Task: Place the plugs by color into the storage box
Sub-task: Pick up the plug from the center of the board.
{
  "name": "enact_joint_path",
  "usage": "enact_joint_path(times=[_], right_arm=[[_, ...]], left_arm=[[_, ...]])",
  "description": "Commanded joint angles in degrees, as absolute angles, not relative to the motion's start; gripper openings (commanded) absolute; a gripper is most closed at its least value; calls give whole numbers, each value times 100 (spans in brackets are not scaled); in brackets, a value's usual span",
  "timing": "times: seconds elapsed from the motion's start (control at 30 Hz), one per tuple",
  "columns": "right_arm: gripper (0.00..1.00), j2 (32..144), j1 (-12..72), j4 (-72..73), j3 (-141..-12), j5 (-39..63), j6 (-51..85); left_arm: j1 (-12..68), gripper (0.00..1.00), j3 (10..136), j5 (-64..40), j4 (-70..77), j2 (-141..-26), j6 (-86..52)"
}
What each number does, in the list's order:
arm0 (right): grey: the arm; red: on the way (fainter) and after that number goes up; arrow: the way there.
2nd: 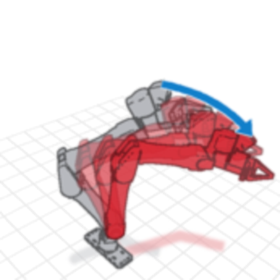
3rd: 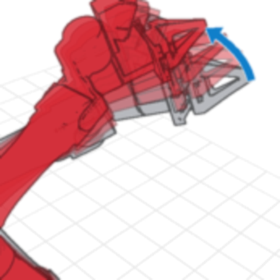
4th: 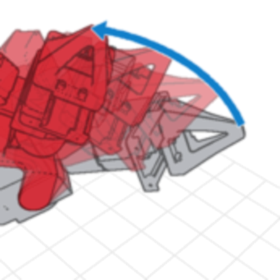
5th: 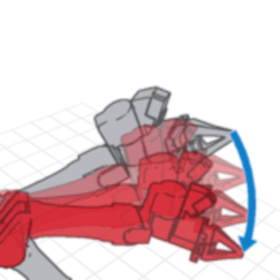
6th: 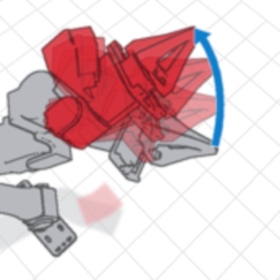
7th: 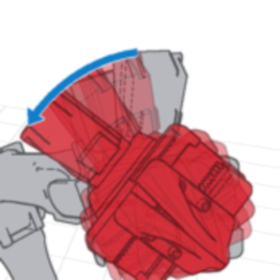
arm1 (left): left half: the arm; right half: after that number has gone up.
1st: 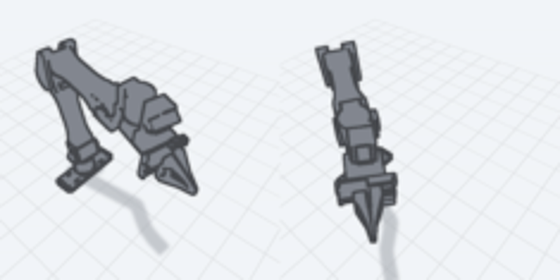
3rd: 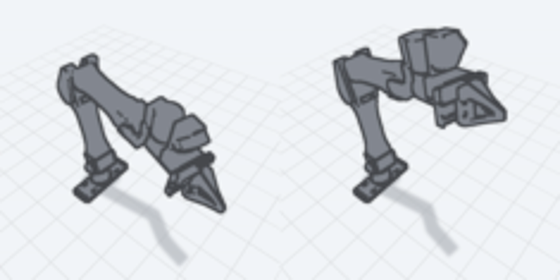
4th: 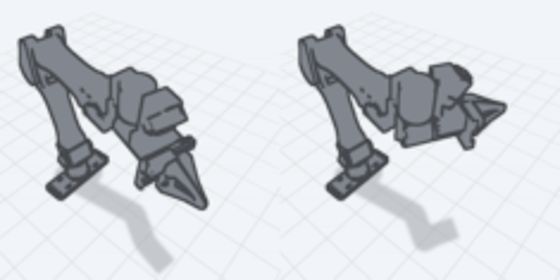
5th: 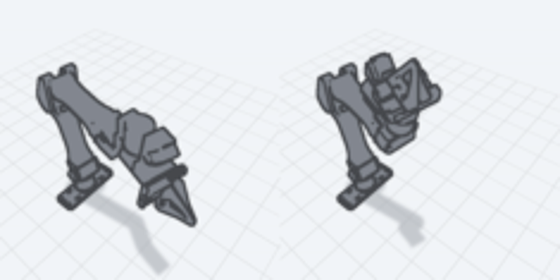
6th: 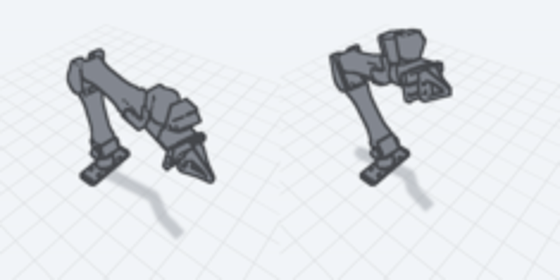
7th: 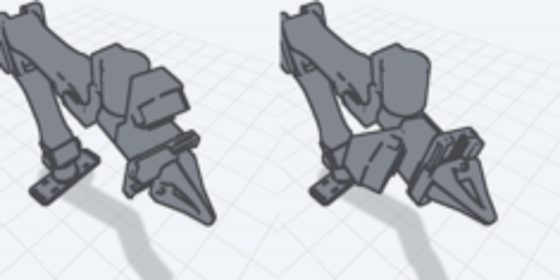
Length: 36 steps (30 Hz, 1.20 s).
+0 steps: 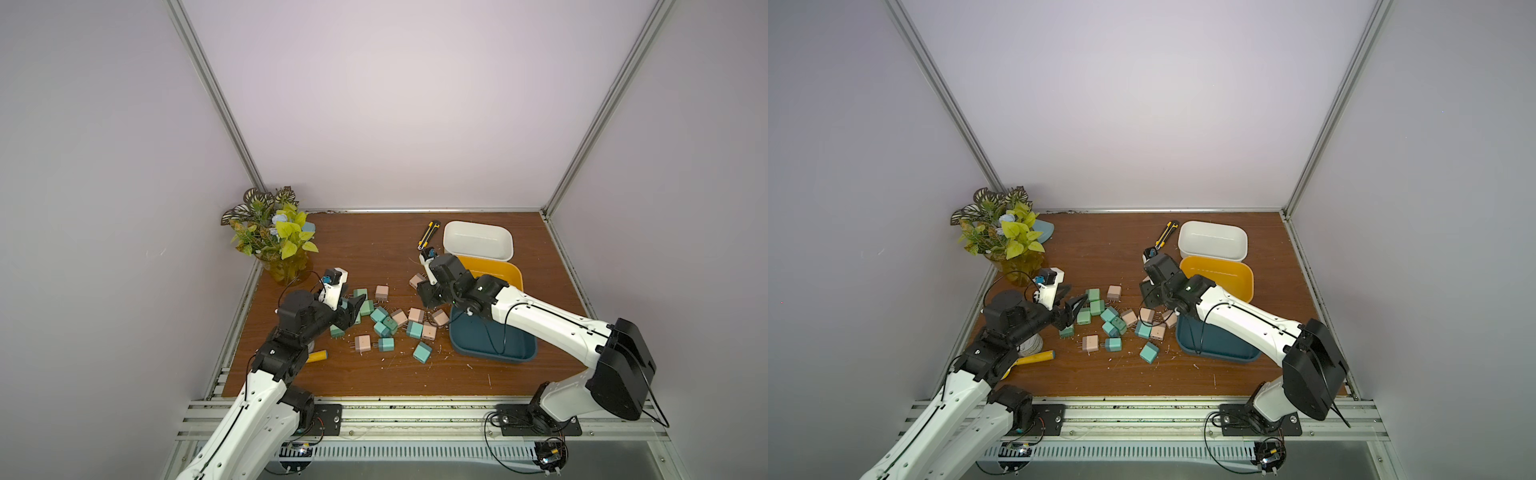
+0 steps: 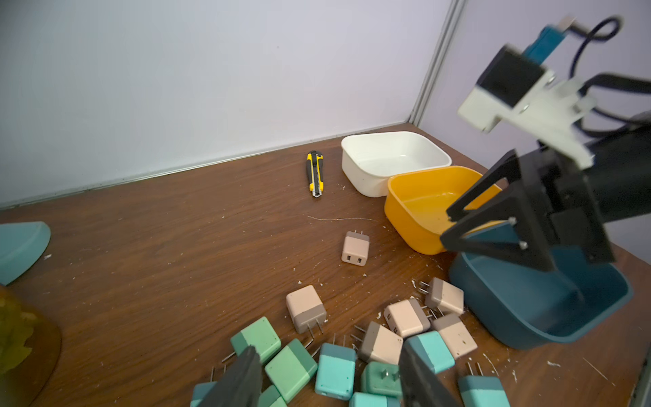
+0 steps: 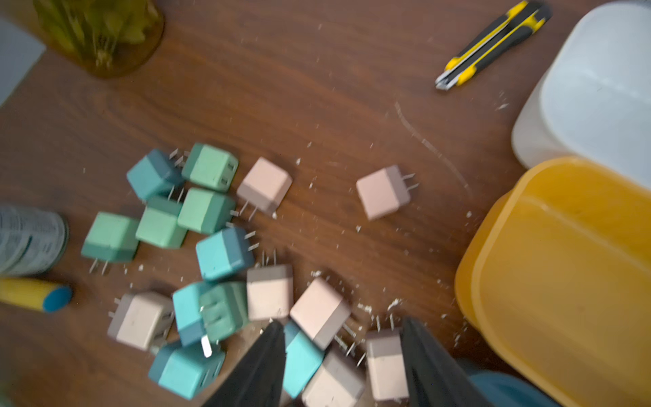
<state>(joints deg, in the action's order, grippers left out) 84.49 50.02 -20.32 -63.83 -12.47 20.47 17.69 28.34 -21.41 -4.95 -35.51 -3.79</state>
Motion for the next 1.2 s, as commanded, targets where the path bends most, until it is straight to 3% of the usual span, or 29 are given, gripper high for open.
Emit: enact_joint_path(times=[0.0,0.37,1.17], right_arm=[[59,8053,5386,-1884,-6011,-1000,2257],[69,7617,6406,-1672,-4957,-1057,2360],[67,8287,6433,-1477,-4639,-982,2020]], left_arm=[[1828,65,2571,-2761,-540,-3211,-92],[1846,64,2224,-3510,132,-3097,-479],[1909,64,2197,-3662,124,-4023,-519]])
